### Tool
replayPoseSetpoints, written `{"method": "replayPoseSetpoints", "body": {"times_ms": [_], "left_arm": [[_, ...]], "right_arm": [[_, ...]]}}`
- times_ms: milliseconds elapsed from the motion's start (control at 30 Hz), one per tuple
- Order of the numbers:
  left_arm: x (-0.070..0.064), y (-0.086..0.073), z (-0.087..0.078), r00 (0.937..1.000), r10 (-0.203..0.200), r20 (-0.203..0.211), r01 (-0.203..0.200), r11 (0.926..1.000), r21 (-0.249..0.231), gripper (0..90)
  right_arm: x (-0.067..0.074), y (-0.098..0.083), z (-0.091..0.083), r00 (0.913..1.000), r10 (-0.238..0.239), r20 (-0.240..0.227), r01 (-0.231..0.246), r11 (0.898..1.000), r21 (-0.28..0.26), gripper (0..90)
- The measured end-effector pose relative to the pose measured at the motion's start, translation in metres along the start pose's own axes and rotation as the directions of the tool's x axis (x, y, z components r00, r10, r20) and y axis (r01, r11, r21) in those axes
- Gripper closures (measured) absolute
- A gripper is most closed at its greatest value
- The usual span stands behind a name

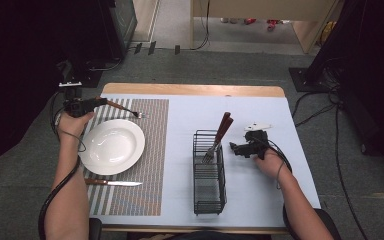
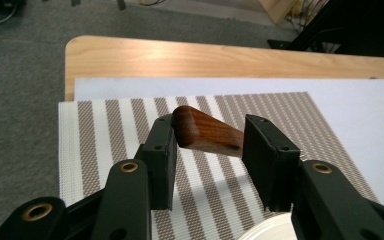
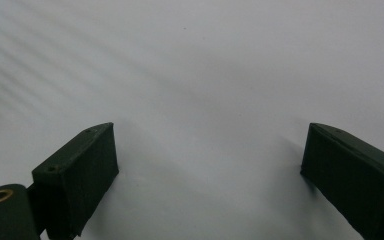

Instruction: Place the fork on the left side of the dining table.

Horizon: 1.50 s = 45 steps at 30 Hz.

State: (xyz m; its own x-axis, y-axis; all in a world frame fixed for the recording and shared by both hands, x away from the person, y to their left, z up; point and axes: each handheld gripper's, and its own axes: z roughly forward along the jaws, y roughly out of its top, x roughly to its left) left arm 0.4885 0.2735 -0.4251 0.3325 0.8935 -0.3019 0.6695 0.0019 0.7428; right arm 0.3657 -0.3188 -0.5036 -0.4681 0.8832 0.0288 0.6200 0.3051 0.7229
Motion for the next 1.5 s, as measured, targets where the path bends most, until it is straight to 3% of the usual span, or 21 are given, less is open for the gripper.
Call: {"method": "replayPoseSetpoints", "body": {"times_ms": [467, 767, 900, 933, 1067, 1133, 1500], "left_arm": [[0.015, -0.016, 0.017, 0.9993, -0.036, 0.002, 0.036, 0.9961, 0.081, 52.7], [0.018, -0.019, 0.024, 0.9997, -0.015, -0.021, 0.017, 0.9929, 0.118, 49.8], [0.02, -0.021, 0.026, 0.9995, -0.022, -0.02, 0.024, 0.992, 0.124, 48.8], [0.021, -0.022, 0.027, 0.999, -0.04, -0.021, 0.042, 0.9903, 0.133, 48.8], [0.021, -0.021, 0.027, 0.9992, -0.029, -0.026, 0.032, 0.9902, 0.136, 48.3], [0.019, -0.02, 0.03, 0.9991, -0.011, -0.042, 0.018, 0.987, 0.16, 47.1], [0.02, -0.02, 0.033, 0.9988, -0.015, -0.047, 0.024, 0.9823, 0.186, 46.2]], "right_arm": [[0.0, 0.0, 0.0, 1.0, -0.001, -0.001, 0.001, 1.0, 0.0, 7.2], [0.0, 0.0, 0.0, 1.0, 0.001, 0.0, -0.001, 1.0, 0.0, 7.2], [0.0, 0.0, 0.0, 1.0, 0.001, 0.001, -0.001, 1.0, 0.0, 7.1], [0.0, 0.0, 0.0, 1.0, 0.002, 0.001, -0.002, 1.0, 0.002, 7.1], [0.0, 0.0, 0.0, 1.0, 0.002, 0.001, -0.002, 1.0, 0.002, 7.1], [0.0, 0.0, 0.0, 1.0, 0.0, 0.0, 0.0, 1.0, 0.001, 7.2], [0.0, 0.0, 0.0, 1.0, 0.002, 0.001, -0.002, 1.0, 0.002, 7.2]]}}
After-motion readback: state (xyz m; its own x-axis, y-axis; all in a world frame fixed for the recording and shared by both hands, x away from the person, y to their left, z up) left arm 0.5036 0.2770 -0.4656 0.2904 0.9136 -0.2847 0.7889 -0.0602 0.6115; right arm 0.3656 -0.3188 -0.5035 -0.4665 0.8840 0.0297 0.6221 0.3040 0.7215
